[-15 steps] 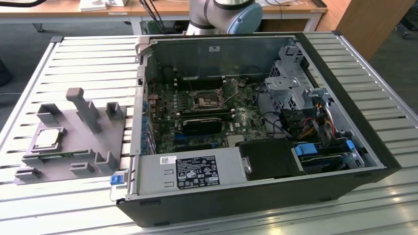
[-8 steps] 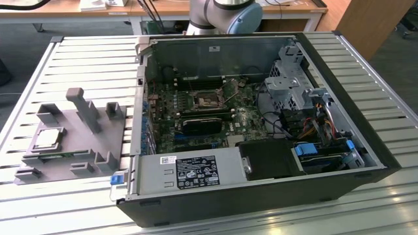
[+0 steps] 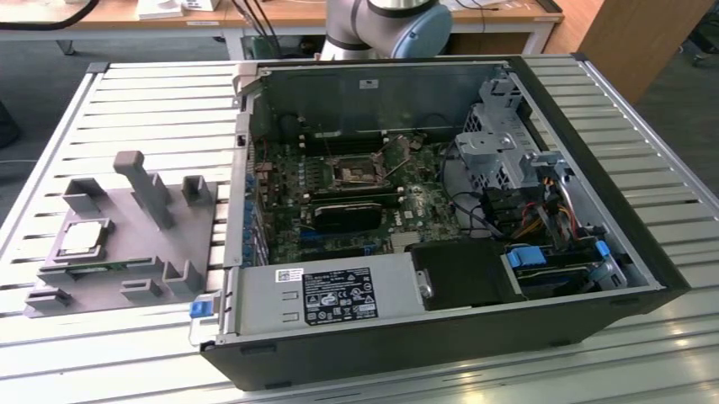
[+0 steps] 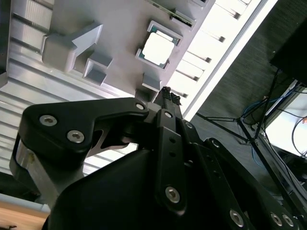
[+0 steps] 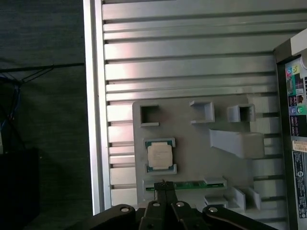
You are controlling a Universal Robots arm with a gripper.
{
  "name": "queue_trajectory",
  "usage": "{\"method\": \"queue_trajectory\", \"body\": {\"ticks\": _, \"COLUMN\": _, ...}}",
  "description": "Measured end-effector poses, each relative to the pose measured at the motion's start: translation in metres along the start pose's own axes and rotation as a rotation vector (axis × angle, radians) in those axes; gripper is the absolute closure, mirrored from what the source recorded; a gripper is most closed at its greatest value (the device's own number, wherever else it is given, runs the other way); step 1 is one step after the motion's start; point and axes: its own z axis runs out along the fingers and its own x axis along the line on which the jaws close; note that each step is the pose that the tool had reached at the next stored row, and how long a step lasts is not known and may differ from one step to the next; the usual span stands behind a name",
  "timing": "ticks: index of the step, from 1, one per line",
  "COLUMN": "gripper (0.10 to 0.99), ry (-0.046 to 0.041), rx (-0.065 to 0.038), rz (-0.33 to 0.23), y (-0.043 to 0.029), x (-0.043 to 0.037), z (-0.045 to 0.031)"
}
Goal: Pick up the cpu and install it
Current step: 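Pick up the cpu and move it towards the insertion slot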
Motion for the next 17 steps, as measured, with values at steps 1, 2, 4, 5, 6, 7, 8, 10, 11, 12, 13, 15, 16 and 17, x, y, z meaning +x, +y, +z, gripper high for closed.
{"method": "queue_trajectory", "body": {"ticks": 1, "gripper": 0.98, "ry": 0.0022, "rx": 0.0, "rz": -0.002, "y": -0.0005, "x": 0.0, "z": 0.0015}}
{"method": "queue_trajectory", "body": {"ticks": 2, "gripper": 0.98, "ry": 0.0035, "rx": -0.001, "rz": -0.004, "y": -0.0012, "x": -0.0001, "z": 0.0029}}
{"method": "queue_trajectory", "body": {"ticks": 4, "gripper": 0.98, "ry": 0.0047, "rx": -0.005, "rz": -0.006, "y": -0.0026, "x": -0.0002, "z": 0.0056}}
{"method": "queue_trajectory", "body": {"ticks": 5, "gripper": 0.98, "ry": 0.0051, "rx": -0.009, "rz": -0.007, "y": -0.0034, "x": -0.0003, "z": 0.0069}}
{"method": "queue_trajectory", "body": {"ticks": 6, "gripper": 0.98, "ry": 0.0054, "rx": -0.012, "rz": -0.007, "y": -0.0041, "x": -0.0003, "z": 0.0082}}
{"method": "queue_trajectory", "body": {"ticks": 7, "gripper": 0.98, "ry": 0.0054, "rx": -0.015, "rz": -0.007, "y": -0.0046, "x": -0.0004, "z": 0.0097}}
{"method": "queue_trajectory", "body": {"ticks": 8, "gripper": 0.973, "ry": 0.0058, "rx": -0.019, "rz": -0.007, "y": -0.0053, "x": -0.0004, "z": 0.0108}}
{"method": "queue_trajectory", "body": {"ticks": 10, "gripper": 0.855, "ry": 0.0058, "rx": -0.02, "rz": -0.007, "y": -0.006, "x": -0.0005, "z": 0.0133}}
{"method": "queue_trajectory", "body": {"ticks": 11, "gripper": 0.855, "ry": 0.0058, "rx": -0.02, "rz": -0.007, "y": -0.0063, "x": -0.0005, "z": 0.0145}}
{"method": "queue_trajectory", "body": {"ticks": 12, "gripper": 0.796, "ry": 0.0059, "rx": -0.021, "rz": -0.007, "y": -0.0066, "x": -0.0005, "z": 0.0159}}
{"method": "queue_trajectory", "body": {"ticks": 13, "gripper": 0.796, "ry": 0.0059, "rx": -0.021, "rz": -0.007, "y": -0.0068, "x": -0.0005, "z": 0.0176}}
{"method": "queue_trajectory", "body": {"ticks": 15, "gripper": 0.678, "ry": 0.0079, "rx": -0.021, "rz": -0.009, "y": -0.007, "x": -0.0006, "z": 0.0207}}
{"method": "queue_trajectory", "body": {"ticks": 16, "gripper": 0.678, "ry": 0.0098, "rx": -0.021, "rz": -0.013, "y": -0.0071, "x": -0.0007, "z": 0.0222}}
{"method": "queue_trajectory", "body": {"ticks": 17, "gripper": 0.62, "ry": 0.0123, "rx": -0.02, "rz": -0.021, "y": -0.0071, "x": -0.0008, "z": 0.0236}}
